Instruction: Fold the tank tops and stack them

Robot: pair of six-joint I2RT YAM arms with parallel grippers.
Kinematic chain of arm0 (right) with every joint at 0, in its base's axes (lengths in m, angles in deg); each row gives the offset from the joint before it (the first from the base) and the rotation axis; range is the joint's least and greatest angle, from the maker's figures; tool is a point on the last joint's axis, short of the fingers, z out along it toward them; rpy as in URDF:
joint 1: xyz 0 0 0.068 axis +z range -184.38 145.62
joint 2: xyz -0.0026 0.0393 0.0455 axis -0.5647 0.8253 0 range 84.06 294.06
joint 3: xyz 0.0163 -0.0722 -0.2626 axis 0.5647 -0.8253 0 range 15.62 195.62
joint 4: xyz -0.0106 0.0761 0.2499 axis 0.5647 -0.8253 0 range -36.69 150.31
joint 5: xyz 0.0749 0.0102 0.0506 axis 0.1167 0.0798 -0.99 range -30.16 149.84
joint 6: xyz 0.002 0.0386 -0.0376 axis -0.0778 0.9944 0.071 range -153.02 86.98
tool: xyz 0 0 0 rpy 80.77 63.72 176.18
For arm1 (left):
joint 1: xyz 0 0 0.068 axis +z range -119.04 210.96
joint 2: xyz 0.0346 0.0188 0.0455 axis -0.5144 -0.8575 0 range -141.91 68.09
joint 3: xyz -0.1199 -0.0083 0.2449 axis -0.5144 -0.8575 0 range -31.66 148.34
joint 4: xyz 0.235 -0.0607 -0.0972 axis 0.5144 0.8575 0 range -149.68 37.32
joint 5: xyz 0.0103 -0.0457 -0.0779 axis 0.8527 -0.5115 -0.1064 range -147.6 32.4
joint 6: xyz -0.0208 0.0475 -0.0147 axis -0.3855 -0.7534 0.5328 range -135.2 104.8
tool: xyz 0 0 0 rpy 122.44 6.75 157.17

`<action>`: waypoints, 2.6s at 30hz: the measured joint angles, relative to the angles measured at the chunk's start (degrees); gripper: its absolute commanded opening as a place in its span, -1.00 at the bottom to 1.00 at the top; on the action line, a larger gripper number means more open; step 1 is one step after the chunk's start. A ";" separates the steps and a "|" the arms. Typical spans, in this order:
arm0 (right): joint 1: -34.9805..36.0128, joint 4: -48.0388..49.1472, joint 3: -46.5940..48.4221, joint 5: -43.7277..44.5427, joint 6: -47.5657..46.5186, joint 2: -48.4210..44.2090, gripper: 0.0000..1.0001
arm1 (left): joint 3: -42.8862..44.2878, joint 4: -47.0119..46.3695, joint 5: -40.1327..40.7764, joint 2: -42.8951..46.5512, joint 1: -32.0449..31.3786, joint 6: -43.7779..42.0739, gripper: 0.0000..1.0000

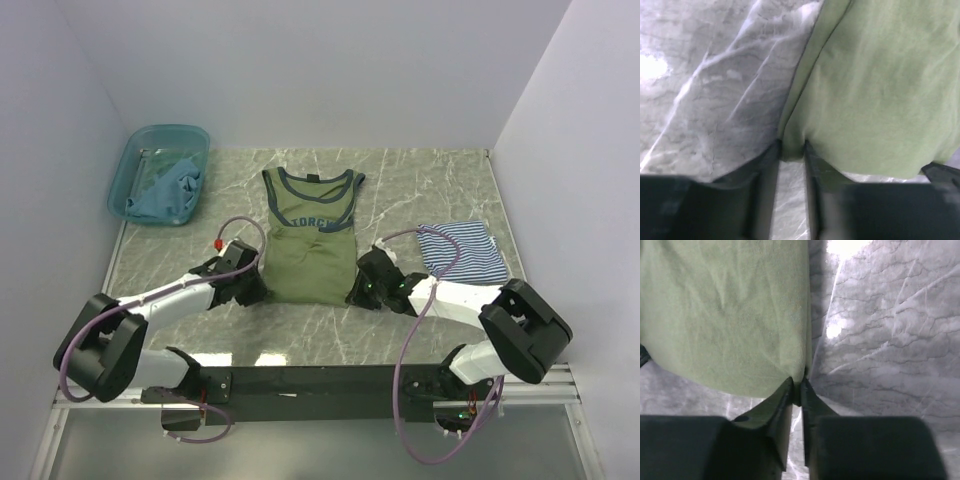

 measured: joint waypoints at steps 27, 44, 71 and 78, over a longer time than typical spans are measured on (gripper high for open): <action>21.24 -30.99 -7.80 -6.93 5.14 -23.89 -0.05 | -5.79 21.97 -12.13 14.78 -19.78 7.72 -0.11; -19.85 -24.17 13.38 1.07 -10.54 -10.45 0.09 | 31.19 15.69 -9.49 -7.58 1.40 -7.32 -0.34; -31.63 -1.11 32.09 -6.99 -12.17 24.81 -0.30 | 67.14 -9.09 -24.35 -56.81 -5.38 -9.77 -0.63; -31.61 0.35 31.32 -8.85 -12.81 25.31 -0.29 | 70.20 -6.91 -23.41 -60.48 -4.94 -10.51 -0.64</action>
